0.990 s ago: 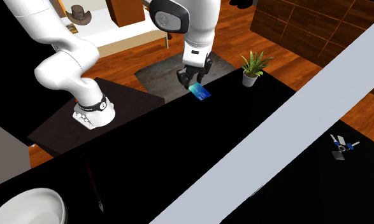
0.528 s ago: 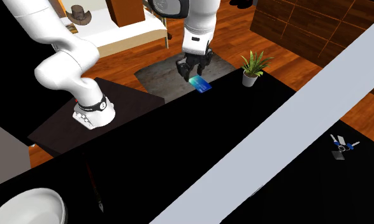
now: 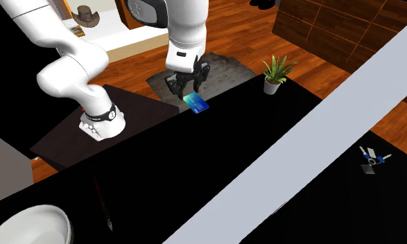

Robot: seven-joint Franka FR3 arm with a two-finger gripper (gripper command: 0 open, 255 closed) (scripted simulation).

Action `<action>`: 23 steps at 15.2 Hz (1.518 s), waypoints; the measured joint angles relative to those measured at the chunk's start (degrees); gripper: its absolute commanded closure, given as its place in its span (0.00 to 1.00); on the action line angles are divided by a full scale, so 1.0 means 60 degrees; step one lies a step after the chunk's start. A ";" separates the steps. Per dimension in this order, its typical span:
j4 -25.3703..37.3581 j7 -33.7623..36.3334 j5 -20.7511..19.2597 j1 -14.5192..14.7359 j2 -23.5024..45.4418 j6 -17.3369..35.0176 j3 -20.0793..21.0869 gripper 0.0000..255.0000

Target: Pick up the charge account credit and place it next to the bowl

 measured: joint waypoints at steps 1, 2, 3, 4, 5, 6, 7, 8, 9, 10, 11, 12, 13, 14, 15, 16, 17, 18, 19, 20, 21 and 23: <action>-0.0138 -0.0200 -0.0053 -0.0081 -0.0185 -0.0074 -0.0143 1.00; -0.0339 -0.0399 -0.0105 -0.0160 -0.0482 -0.0196 -0.0294 1.00; -0.0506 -0.0668 -0.0200 -0.0276 -0.0626 -0.0200 -0.0488 1.00; -0.0644 -0.0852 -0.0266 -0.0355 -0.0831 -0.0289 -0.0628 1.00; -0.0874 -0.1050 -0.0337 -0.0436 -0.1042 -0.0291 -0.0771 1.00; -0.0960 -0.1225 -0.0414 -0.0514 -0.1153 -0.0332 -0.0902 1.00; -0.1133 -0.1476 -0.0528 -0.0632 -0.1355 -0.0389 -0.1099 1.00; -0.1193 -0.1666 -0.0626 -0.0723 -0.1495 -0.0484 -0.1249 1.00; -0.1371 -0.1912 -0.0753 -0.0842 -0.1710 -0.0542 -0.1443 1.00; -0.1465 -0.2155 -0.0886 -0.0961 -0.1828 -0.0585 -0.1633 1.00; -0.1492 -0.2377 -0.1011 -0.1070 -0.1881 -0.0624 -0.1809 1.00; -0.1607 -0.2556 -0.1123 -0.1166 -0.2060 -0.0699 -0.1951 1.00; -0.1679 -0.2719 -0.1221 -0.1249 -0.2134 -0.0710 -0.2081 1.00; -0.1661 -0.2981 -0.1378 -0.1383 -0.2168 -0.0774 -0.2297 1.00; -0.1690 -0.3218 -0.1515 -0.1496 -0.2161 -0.0746 -0.2486 1.00; -0.1789 -0.3422 -0.1653 -0.1612 -0.2343 -0.0834 -0.2646 1.00; -0.1714 -0.3647 -0.1788 -0.1719 -0.2324 -0.0890 -0.2828 1.00; -0.1792 -0.3867 -0.1931 -0.1836 -0.2402 -0.0892 -0.3006 1.00; -0.1759 -0.4119 -0.2087 -0.1961 -0.2402 -0.0928 -0.3213 1.00; -0.1676 -0.4376 -0.2236 -0.2079 -0.2376 -0.0980 -0.3420 1.00; -0.1757 -0.4598 -0.2378 -0.2191 -0.2422 -0.0940 -0.3600 1.00; -0.1692 -0.5014 -0.2623 -0.2385 -0.2417 -0.0981 -0.3935 1.00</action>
